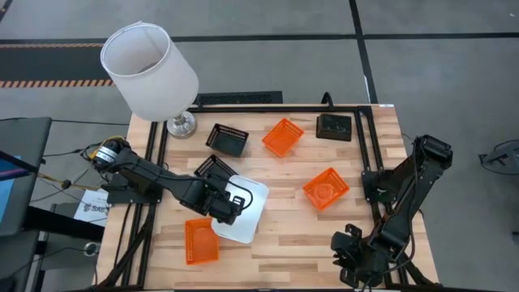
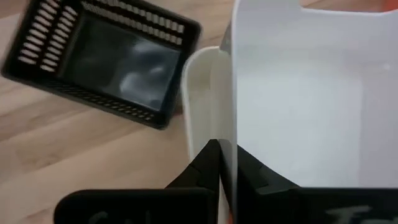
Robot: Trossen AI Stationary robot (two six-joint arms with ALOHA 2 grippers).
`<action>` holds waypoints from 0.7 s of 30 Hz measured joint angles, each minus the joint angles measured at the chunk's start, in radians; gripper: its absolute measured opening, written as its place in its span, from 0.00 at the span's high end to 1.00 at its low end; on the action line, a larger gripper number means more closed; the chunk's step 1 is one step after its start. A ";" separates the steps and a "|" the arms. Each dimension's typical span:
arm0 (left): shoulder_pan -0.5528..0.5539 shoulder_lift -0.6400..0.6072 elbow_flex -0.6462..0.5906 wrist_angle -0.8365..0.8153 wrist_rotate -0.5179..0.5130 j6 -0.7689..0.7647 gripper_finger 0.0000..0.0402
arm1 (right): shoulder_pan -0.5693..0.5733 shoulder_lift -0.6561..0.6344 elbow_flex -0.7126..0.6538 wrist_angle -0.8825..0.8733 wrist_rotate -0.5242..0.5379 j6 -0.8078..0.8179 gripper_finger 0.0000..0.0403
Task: Stack baskets by color
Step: Stack the right white bin on the white bins
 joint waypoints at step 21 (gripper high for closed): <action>0.010 -0.022 0.001 -0.019 0.063 -0.002 1.00 | 0.000 0.000 0.000 0.001 0.000 0.002 0.70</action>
